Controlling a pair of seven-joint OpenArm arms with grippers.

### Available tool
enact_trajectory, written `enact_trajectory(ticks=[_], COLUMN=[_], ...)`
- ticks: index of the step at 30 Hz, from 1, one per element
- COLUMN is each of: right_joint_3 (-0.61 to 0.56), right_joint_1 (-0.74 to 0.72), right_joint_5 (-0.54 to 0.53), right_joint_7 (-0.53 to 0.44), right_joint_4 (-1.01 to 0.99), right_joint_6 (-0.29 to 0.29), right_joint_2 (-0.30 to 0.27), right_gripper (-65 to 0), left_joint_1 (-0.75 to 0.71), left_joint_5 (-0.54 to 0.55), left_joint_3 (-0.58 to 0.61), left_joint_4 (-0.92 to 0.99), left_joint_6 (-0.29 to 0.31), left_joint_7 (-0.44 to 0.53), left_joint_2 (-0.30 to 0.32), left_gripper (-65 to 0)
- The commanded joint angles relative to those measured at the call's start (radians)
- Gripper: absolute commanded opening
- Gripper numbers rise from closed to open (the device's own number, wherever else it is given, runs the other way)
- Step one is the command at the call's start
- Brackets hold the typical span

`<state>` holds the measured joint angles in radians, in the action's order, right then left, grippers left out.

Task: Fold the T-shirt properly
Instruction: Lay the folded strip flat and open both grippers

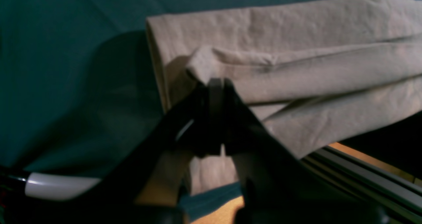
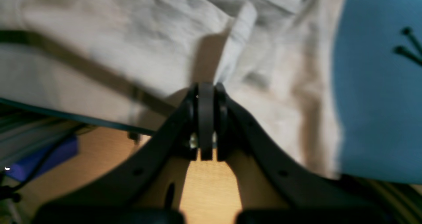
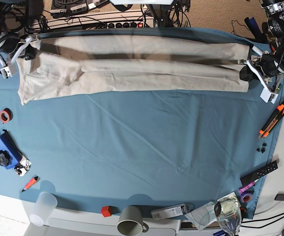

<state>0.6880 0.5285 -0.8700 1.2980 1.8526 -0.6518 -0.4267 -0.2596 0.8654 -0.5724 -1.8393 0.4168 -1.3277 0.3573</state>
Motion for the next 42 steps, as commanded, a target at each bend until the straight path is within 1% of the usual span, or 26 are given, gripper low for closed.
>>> enact_trajectory(ticks=[1, 3, 5, 6, 7, 9, 10, 11, 12, 15, 20, 22, 24, 27, 30, 34, 37, 40, 42], right_joint_3=[0.013, 0.013, 0.013, 0.013, 0.013, 0.013, 0.013, 0.013, 0.013, 0.013, 0.013, 0.013, 0.015, 0.020, 0.025, 0.031, 0.036, 0.040, 0.040], right_joint_1=[0.003, 0.003, 0.003, 0.003, 0.003, 0.003, 0.003, 0.003, 0.003, 0.003, 0.003, 0.003, 0.003, 0.000, 0.000, 0.000, 0.000, 0.000, 0.000], right_joint_5=[-0.026, -0.036, -0.040, -0.053, -0.071, -0.096, -0.103, -0.106, -0.106, -0.113, -0.135, -0.135, -0.136, -0.136, -0.135, -0.135, -0.135, -0.135, -0.135], right_joint_7=[-0.012, -0.011, -0.002, 0.011, 0.029, 0.053, 0.062, 0.066, 0.071, 0.077, 0.080, 0.079, 0.072, 0.048, 0.040, 0.040, 0.036, 0.035, 0.035], right_joint_4=[0.016, 0.016, 0.016, 0.016, 0.016, 0.016, 0.016, 0.016, 0.016, 0.016, 0.016, 0.016, 0.016, 0.016, 0.016, 0.016, 0.016, 0.016, 0.016], right_joint_6=[0.000, -0.012, -0.027, -0.035, -0.038, -0.038, -0.038, -0.037, -0.037, -0.036, -0.036, -0.035, -0.035, -0.035, -0.035, -0.035, -0.036, -0.036, -0.036], right_joint_2=[-0.003, 0.021, 0.036, 0.037, 0.035, 0.033, 0.033, 0.033, 0.033, 0.033, 0.033, 0.033, 0.033, 0.034, 0.033, 0.033, 0.033, 0.033, 0.033], right_gripper=[-65.0, -65.0, -65.0, -65.0, -64.1, -55.3, -51.7, -49.2, -48.1, -47.6, -47.6, -47.6, -47.6, -47.6, -47.6, -47.6, -47.6, -47.6, -47.6], left_joint_1=[0.005, 0.005, 0.005, 0.005, 0.005, 0.005, 0.005, 0.005, 0.004, 0.004, 0.004, 0.004, 0.004, 0.005, 0.006, 0.005, 0.005, 0.004, 0.004], left_joint_5=[0.008, 0.009, 0.010, 0.010, 0.010, 0.010, 0.010, 0.010, 0.010, 0.010, 0.009, -0.016, -0.036, -0.039, -0.039, -0.043, -0.037, 0.039, 0.072], left_joint_3=[-0.009, -0.009, -0.009, -0.009, -0.009, -0.009, -0.009, -0.009, -0.009, -0.009, -0.009, -0.008, -0.008, -0.008, -0.008, -0.008, -0.008, -0.008, -0.008], left_joint_4=[-0.018, -0.018, -0.018, -0.018, -0.018, -0.018, -0.018, -0.018, -0.018, -0.018, -0.018, -0.013, 0.006, 0.043, 0.074, 0.145, 0.214, 0.266, 0.274], left_joint_6=[0.013, 0.039, 0.041, 0.041, 0.041, 0.038, 0.036, 0.033, 0.025, 0.026, 0.026, 0.022, -0.016, -0.028, -0.027, -0.044, -0.055, -0.052, -0.028], left_joint_7=[0.012, 0.011, 0.011, 0.011, 0.012, 0.012, 0.012, 0.012, 0.012, 0.013, 0.043, 0.050, 0.063, 0.065, 0.065, 0.063, 0.034, -0.021, -0.052], left_joint_2=[0.014, 0.011, 0.011, 0.011, 0.011, 0.011, 0.011, 0.011, 0.011, 0.011, 0.011, 0.003, -0.013, -0.051, -0.081, -0.099, -0.111, -0.114, -0.114], left_gripper=[-65.0, -65.0, -65.0, -60.7, -53.9, -41.5, -37.3, -34.8, -33.9, -34.0, -33.9, -33.9, -33.9, -33.9, -33.9, -33.9, -33.9, -34.1, -34.3])
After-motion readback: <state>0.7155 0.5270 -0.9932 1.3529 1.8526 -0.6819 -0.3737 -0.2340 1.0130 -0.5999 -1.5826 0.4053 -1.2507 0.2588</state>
